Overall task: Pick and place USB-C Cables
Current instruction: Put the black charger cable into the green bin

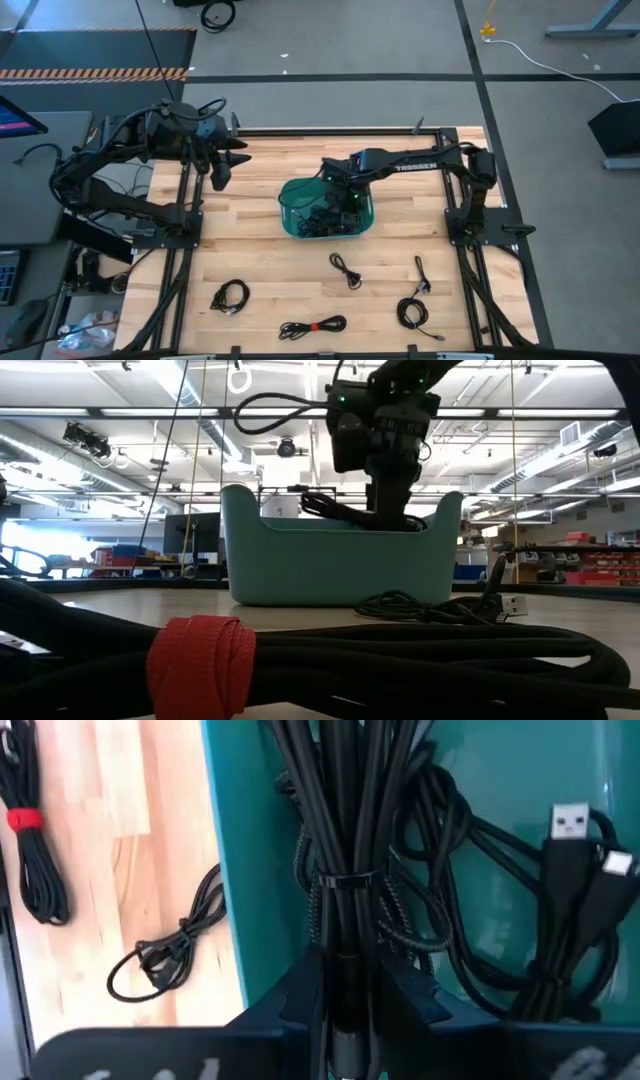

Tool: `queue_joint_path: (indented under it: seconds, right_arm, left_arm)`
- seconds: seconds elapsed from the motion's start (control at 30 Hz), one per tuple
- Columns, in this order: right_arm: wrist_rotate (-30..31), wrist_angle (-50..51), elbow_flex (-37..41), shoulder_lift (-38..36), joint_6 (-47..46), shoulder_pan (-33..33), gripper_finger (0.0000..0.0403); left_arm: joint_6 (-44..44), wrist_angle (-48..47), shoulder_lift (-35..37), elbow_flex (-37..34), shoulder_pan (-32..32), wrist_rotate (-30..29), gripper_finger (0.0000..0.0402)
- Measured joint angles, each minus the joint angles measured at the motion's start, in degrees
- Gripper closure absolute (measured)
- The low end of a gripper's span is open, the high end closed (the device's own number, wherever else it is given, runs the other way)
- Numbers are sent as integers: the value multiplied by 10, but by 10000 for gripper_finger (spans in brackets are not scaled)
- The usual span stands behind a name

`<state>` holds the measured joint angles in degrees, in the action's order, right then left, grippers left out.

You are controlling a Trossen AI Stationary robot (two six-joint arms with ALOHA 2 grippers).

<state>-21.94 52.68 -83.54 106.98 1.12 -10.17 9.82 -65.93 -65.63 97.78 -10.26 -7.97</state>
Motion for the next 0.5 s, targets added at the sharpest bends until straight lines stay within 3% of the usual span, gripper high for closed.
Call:
queue_joint_path:
  seconds: [0.37, 0.5]
  right_arm:
    - [69, 114, -186, -2, 67, -1, 336]
    - [77, 124, -197, -1, 78, -19, 336]
  left_arm:
    - [0, 0, 0, 0, 0, -6, 234]
    - [0, 0, 0, 0, 0, -6, 234]
